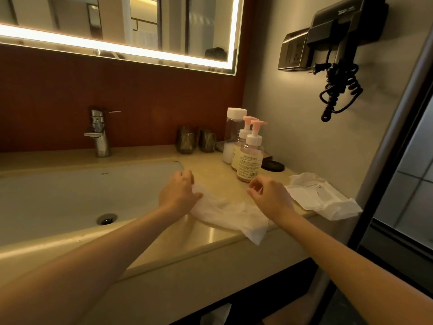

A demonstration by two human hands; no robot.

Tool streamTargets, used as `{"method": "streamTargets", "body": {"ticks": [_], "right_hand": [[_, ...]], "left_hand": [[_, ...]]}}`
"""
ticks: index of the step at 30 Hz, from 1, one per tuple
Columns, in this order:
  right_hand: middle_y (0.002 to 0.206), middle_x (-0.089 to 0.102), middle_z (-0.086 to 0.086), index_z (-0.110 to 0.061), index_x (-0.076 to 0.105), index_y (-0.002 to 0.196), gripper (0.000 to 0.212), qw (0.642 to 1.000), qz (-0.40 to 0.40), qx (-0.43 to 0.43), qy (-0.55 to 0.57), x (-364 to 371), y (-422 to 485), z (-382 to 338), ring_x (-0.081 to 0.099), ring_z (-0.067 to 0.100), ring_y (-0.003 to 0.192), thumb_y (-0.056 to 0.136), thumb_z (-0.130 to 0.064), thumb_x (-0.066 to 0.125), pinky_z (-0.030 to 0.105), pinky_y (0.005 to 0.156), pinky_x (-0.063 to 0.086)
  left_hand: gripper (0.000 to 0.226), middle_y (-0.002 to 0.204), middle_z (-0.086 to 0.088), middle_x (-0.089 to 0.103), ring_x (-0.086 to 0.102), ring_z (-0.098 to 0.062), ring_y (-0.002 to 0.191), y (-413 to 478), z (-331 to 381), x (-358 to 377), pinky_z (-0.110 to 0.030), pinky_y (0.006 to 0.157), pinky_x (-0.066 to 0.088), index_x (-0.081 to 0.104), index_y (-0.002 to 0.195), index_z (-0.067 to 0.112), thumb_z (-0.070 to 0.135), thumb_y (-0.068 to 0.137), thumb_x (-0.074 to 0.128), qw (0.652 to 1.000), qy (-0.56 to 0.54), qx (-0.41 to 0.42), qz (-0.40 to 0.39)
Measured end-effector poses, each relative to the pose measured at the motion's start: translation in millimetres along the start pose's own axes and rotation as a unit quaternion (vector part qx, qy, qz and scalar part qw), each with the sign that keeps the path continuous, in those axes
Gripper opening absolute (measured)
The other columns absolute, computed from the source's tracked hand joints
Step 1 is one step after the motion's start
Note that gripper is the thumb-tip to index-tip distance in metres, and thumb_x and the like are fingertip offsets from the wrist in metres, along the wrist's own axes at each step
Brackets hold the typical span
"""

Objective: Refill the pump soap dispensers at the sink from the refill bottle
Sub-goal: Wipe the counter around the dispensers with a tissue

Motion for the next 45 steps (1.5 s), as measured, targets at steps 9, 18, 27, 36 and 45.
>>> {"method": "streamTargets", "body": {"ticks": [9, 18, 27, 36, 45], "right_hand": [[0.12, 0.057, 0.001, -0.019, 0.057, 0.119, 0.034, 0.973, -0.176, -0.026, -0.145, 27, -32, -2, 0.053, 0.019, 0.108, 0.093, -0.038, 0.046, 0.032, 0.088, 0.044], [0.127, 0.057, 0.002, -0.023, 0.053, 0.127, 0.036, 0.976, -0.186, -0.011, -0.11, 53, 20, 13, 0.052, 0.02, 0.112, 0.094, -0.035, 0.046, 0.033, 0.093, 0.044], [0.126, 0.056, 0.005, -0.021, 0.053, 0.127, 0.036, 0.974, -0.194, -0.021, -0.119, 83, 81, 16, 0.051, 0.022, 0.112, 0.095, -0.035, 0.046, 0.034, 0.092, 0.044], [0.12, 0.055, 0.011, -0.013, 0.05, 0.124, 0.037, 0.948, -0.193, -0.049, -0.249, 112, 117, -2, 0.052, 0.028, 0.109, 0.099, -0.036, 0.034, 0.035, 0.08, 0.042], [0.117, 0.055, 0.007, -0.016, 0.052, 0.121, 0.039, 0.95, -0.192, -0.053, -0.241, 98, 98, -5, 0.051, 0.024, 0.105, 0.095, -0.043, 0.04, 0.033, 0.076, 0.042]], "left_hand": [[0.03, 0.126, 0.002, 0.057, 0.051, -0.018, 0.115, -28, 37, 42, -0.032, 0.1, 0.039, 0.059, 0.12, 0.017, 0.028, 0.096, 0.044, 0.956, 0.078, 0.223, -0.173], [0.026, 0.098, -0.011, 0.063, 0.056, -0.026, 0.089, 34, 18, 68, -0.033, 0.075, 0.045, 0.064, 0.095, 0.008, 0.017, 0.094, 0.04, 0.968, 0.136, 0.129, -0.169], [0.029, 0.111, -0.013, 0.064, 0.056, -0.023, 0.093, 112, 0, 91, -0.034, 0.086, 0.045, 0.064, 0.112, 0.005, 0.016, 0.094, 0.043, 0.968, 0.145, 0.08, -0.19], [0.035, 0.131, -0.006, 0.056, 0.052, -0.023, 0.115, 169, -11, 105, -0.03, 0.097, 0.041, 0.054, 0.13, 0.013, 0.016, 0.096, 0.046, 0.973, 0.117, 0.039, -0.197], [0.037, 0.137, -0.002, 0.05, 0.047, -0.021, 0.122, 147, -12, 94, -0.028, 0.101, 0.034, 0.049, 0.133, 0.015, 0.022, 0.097, 0.045, 0.962, 0.099, 0.065, -0.247]]}}
Point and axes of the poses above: each hand's wrist, its own y-axis towards the middle knuckle, its own x-axis out of the palm, z = x × y, the point moved 6 cm from there along y, towards the middle knuckle
